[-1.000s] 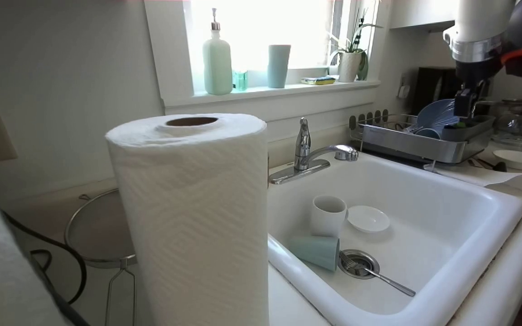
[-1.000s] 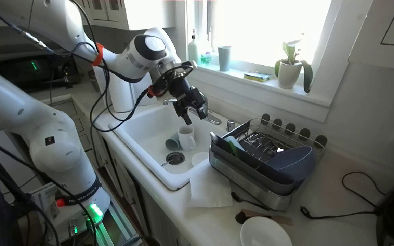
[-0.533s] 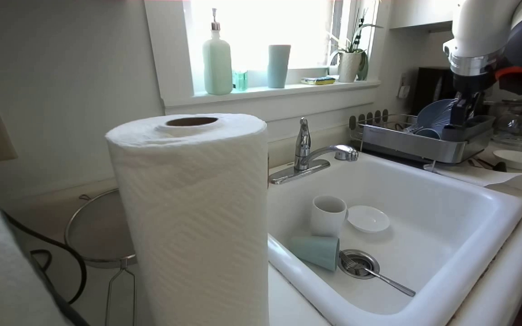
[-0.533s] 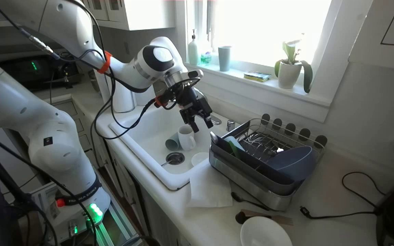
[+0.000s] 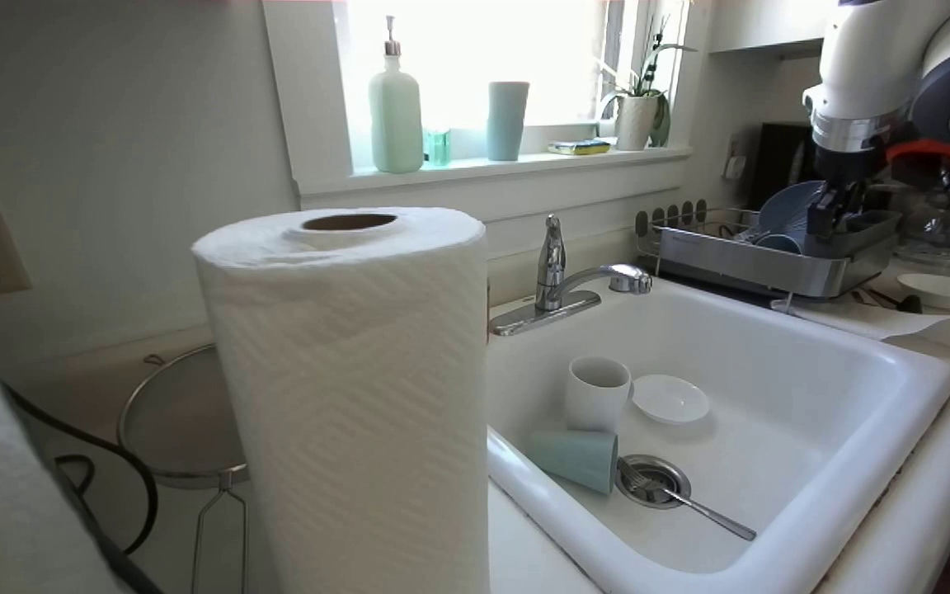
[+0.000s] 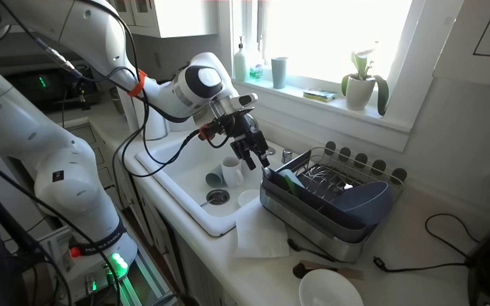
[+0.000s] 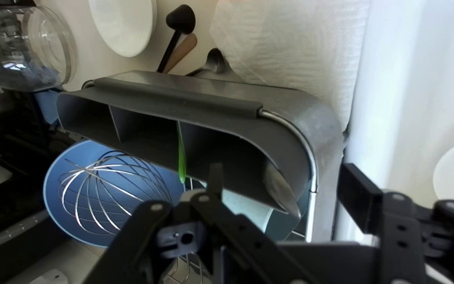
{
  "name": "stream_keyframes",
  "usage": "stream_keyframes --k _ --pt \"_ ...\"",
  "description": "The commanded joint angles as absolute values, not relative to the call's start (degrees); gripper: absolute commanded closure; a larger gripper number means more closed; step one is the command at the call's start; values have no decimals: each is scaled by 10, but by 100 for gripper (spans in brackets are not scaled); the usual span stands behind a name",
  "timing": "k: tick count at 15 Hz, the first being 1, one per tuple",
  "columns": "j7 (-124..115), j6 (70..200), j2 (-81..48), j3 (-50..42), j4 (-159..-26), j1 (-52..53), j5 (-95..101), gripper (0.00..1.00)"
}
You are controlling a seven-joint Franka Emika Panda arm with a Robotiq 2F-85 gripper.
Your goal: Pick up the silver spoon from the dish rack and put it in the white mug in the sink
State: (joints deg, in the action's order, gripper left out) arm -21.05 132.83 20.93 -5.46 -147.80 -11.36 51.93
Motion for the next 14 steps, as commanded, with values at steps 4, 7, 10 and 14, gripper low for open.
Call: stream_keyframes --k 4,7,10,14 --pt "-263 1360 186 -55 -1473 -126 569 41" --pt "-273 1365 184 -57 -1471 -124 579 45" --pt "-280 1369 182 -55 -1468 -124 589 50" --pt "-291 1370 180 -57 -1466 -123 603 58"
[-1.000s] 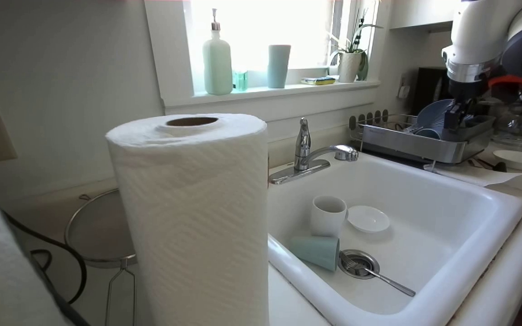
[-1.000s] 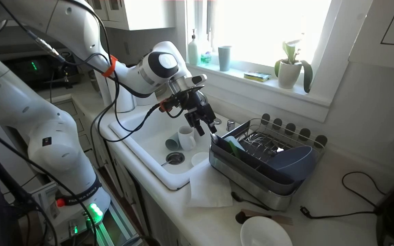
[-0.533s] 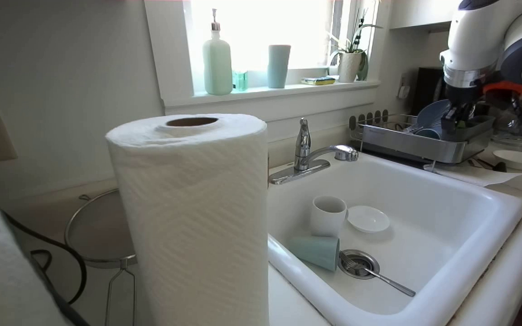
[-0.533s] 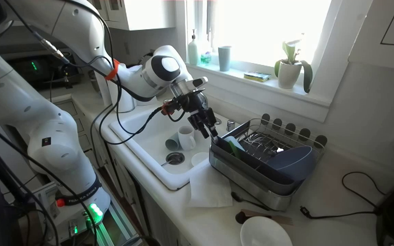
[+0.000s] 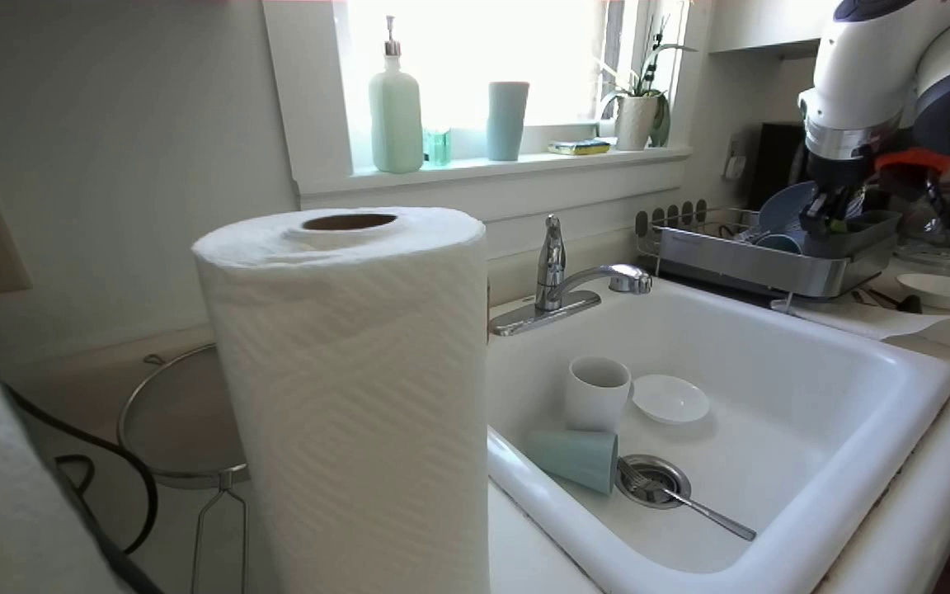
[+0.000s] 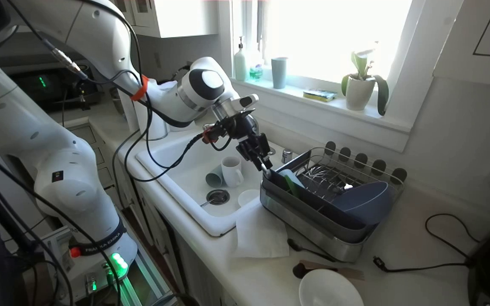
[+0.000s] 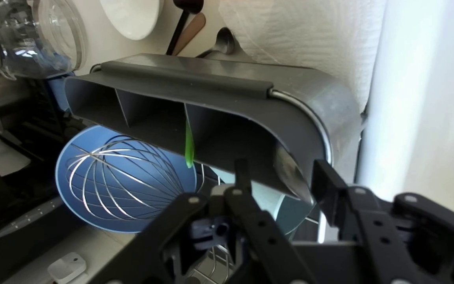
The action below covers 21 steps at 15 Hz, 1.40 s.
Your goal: Pick up the silver spoon from the dish rack and put it in the white mug in the sink
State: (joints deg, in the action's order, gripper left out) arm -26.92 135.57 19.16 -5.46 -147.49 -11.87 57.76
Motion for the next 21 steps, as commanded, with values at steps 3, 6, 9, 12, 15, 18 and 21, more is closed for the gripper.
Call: stream_keyframes --k 3,6,9,12,15,18,21 --pt "-293 1372 178 -58 -1467 -123 606 69" --pt "-293 1374 175 -59 -1467 -124 610 77" --pt "-292 1374 176 -59 -1466 -122 611 84" --pt "-290 1372 180 -58 -1463 -121 610 94" --pt "-291 1366 186 -60 -1453 -123 623 94" --pt "-290 1365 188 -63 -1443 -125 622 99" --pt "-286 1358 195 -65 -1440 -124 618 99"
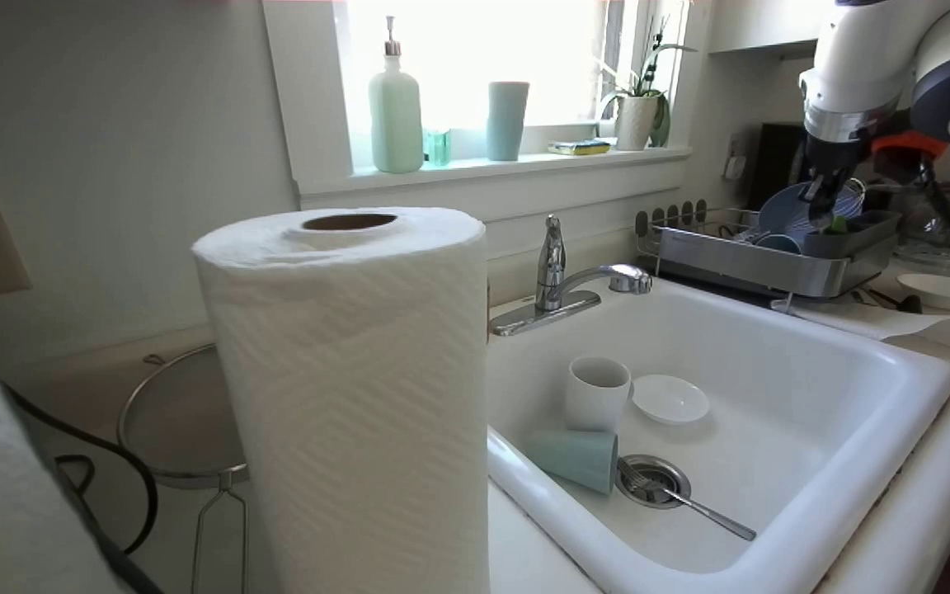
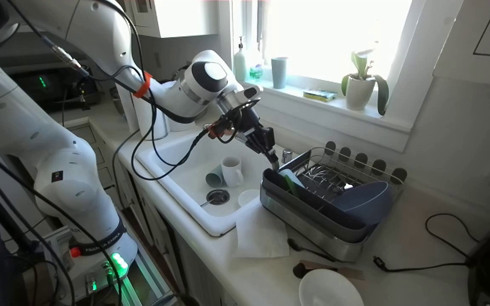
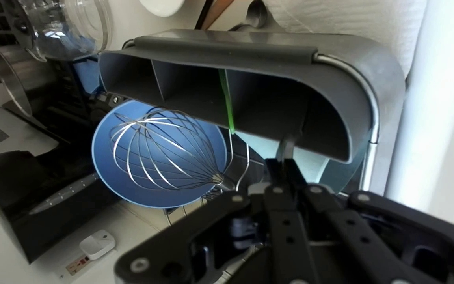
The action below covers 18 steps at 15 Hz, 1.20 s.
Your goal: Pick up the silver spoon from the dish rack and put it in the white mug in the sink
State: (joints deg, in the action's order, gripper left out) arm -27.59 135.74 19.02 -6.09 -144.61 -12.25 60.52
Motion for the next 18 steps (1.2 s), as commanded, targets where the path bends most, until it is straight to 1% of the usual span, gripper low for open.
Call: stream_keyframes --k 1,6,13,18 --pt "-287 1356 198 -64 -1439 -125 620 99" --pt "-283 1331 231 -53 -1427 -118 610 99" --pt "-267 1237 311 -18 -1380 -80 498 99" --pt "-265 1214 327 3 -1355 -47 371 99"
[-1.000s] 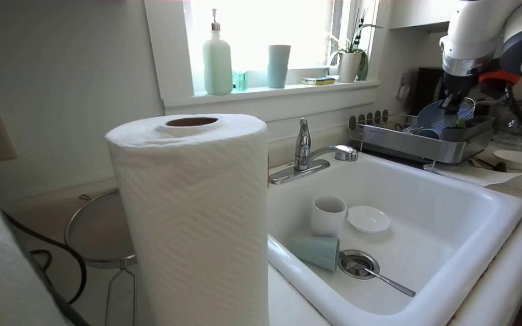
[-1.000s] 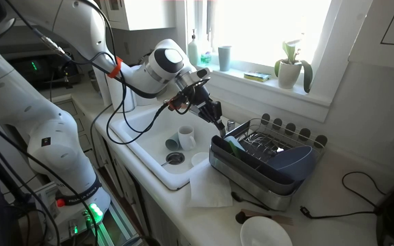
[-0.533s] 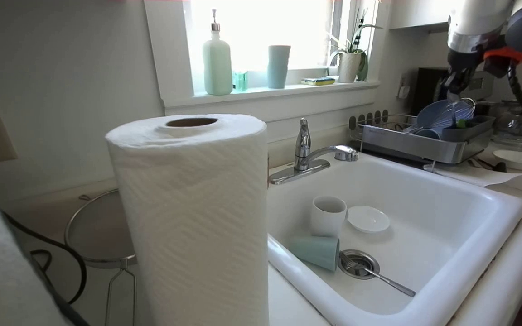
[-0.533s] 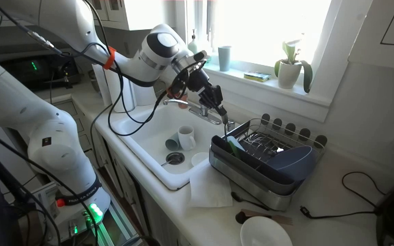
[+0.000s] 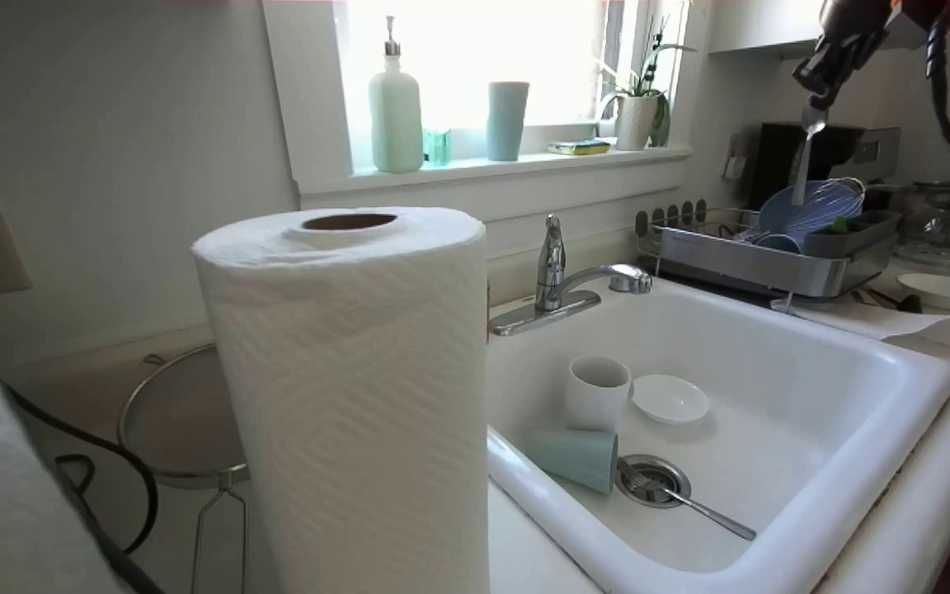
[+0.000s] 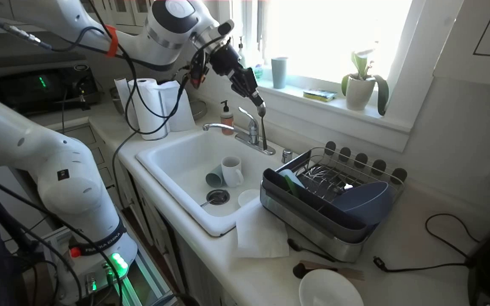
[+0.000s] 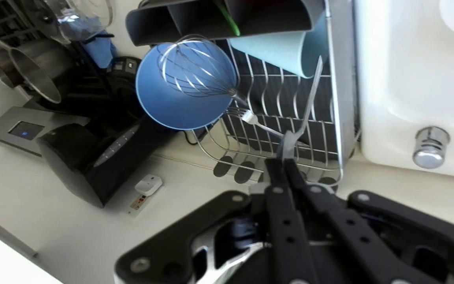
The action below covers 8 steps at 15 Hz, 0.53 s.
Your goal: Pick up the silver spoon from the dish rack and put it in the white mug in the sink
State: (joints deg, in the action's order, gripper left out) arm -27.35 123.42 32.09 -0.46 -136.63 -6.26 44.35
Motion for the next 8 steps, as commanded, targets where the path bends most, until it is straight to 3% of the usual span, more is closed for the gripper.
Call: stream_keyframes --k 1,8 --pt "-266 1208 324 6 -1354 -45 343 99" --pt "-289 1221 288 9 -1379 -53 155 99"
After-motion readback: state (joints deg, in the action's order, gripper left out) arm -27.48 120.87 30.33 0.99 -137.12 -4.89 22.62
